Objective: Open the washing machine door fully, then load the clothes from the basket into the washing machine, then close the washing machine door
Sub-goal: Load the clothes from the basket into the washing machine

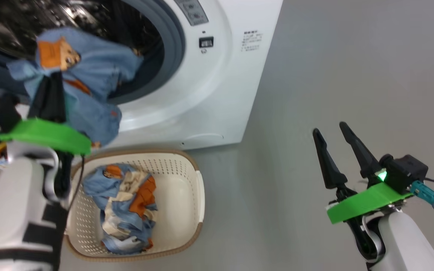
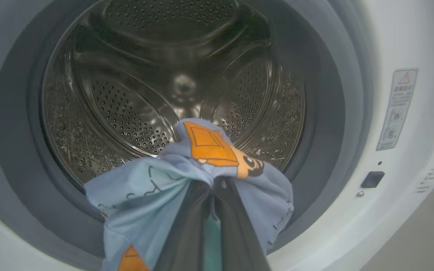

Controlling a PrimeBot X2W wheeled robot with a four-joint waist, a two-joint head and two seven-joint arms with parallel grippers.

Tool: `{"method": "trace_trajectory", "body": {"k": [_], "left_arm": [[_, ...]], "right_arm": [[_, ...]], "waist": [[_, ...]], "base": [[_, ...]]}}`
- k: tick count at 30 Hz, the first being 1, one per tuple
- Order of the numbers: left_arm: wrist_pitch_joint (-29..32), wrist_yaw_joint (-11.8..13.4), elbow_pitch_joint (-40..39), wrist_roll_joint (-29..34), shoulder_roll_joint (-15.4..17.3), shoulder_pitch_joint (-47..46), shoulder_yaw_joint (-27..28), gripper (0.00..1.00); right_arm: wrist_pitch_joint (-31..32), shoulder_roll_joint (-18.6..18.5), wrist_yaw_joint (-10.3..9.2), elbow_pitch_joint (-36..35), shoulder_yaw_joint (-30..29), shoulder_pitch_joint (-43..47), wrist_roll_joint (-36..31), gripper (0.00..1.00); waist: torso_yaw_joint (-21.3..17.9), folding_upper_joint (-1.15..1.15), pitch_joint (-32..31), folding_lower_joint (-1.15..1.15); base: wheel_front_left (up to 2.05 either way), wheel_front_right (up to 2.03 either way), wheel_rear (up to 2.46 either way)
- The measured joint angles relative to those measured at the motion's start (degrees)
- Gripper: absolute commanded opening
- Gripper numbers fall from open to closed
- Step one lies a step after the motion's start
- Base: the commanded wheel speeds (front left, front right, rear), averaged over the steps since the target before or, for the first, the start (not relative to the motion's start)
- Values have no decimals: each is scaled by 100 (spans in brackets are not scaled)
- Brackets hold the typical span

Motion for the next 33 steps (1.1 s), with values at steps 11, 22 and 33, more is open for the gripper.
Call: {"method": "trace_trajectory", "body": {"k": [11,22,33], "left_arm": [[0,0,1244,-343,331,-1462,-43,0],[0,0,1494,-465,716,-2334,-174,0],[-3,0,1089,-22,881,-3106,461,0]], "right_arm": [[0,200,0,-154,-2,-352,-45,100],[0,392,0,-247,-1,-470,-83,100],[0,479,0,-293,47,-650,-83,100]], "waist": [[-334,0,825,0],[-742,0,1545,0],[-1157,0,2061,0]], "base": [[0,0,0],[0,0,0],[0,0,0]]}}
